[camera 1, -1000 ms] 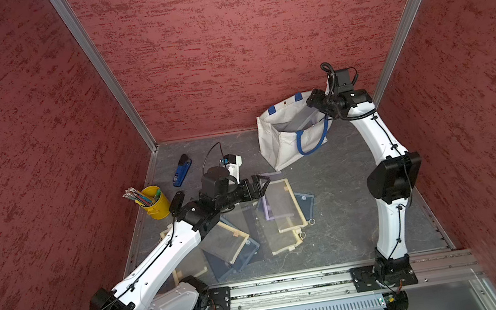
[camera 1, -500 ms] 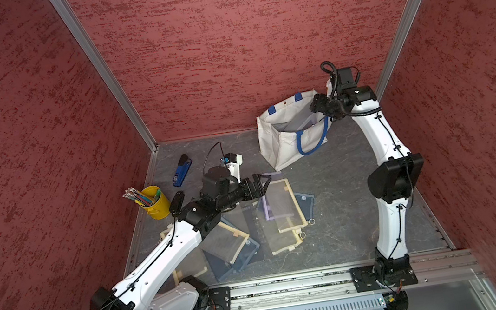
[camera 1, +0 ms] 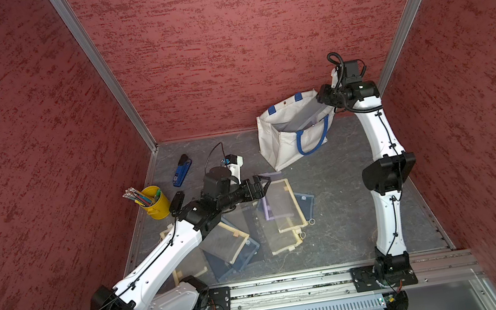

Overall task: Put the pencil pouch into the canvas bag
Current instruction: Place the pencil pouch in the canvas bag.

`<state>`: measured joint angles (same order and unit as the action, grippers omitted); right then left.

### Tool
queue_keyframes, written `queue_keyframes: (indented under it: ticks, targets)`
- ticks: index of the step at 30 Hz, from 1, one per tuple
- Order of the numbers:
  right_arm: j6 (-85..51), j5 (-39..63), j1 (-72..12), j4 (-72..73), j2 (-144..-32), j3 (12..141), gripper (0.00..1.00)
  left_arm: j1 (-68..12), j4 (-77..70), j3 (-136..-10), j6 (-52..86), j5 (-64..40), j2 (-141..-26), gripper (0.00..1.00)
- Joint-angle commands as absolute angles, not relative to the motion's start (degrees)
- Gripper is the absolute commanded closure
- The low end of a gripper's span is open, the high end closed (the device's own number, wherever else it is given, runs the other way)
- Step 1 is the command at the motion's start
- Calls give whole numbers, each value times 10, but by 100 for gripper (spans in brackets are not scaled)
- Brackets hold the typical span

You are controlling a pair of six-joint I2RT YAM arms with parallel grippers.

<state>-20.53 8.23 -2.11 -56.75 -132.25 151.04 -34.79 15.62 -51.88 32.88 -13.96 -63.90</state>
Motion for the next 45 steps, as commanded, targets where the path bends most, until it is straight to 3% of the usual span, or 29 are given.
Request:
queue_keyframes:
  ticks: [1, 6, 20, 29, 35, 38, 42, 45]
  targets:
    - [-199, 113, -19, -543, -1335, 1508, 49, -351, 165, -543, 318, -133, -644, 0]
    - [-200, 120, -19, -532, -1342, 1474, 62, -351, 153, -556, 319, -138, -667, 0]
    - [-211, 92, -27, -568, -1384, 1464, 59, -359, 137, -570, 320, -141, -697, 0]
    - [-176, 59, -53, -555, -1304, 1507, 36, -359, 156, -557, 325, -130, -689, 0]
    - [-143, 77, -71, -590, -1220, 1495, 33, -359, 210, -562, 329, -131, -722, 0]
    - [-125, 90, -82, -591, -1144, 1406, 33, -359, 217, -558, 334, -140, -734, 1]
    - [-133, 101, -83, -496, -998, 1166, 31, -358, 210, -548, 344, -149, -747, 3]
    - [-126, 120, -83, -501, -948, 1064, 32, -358, 212, -549, 345, -159, -756, 5]
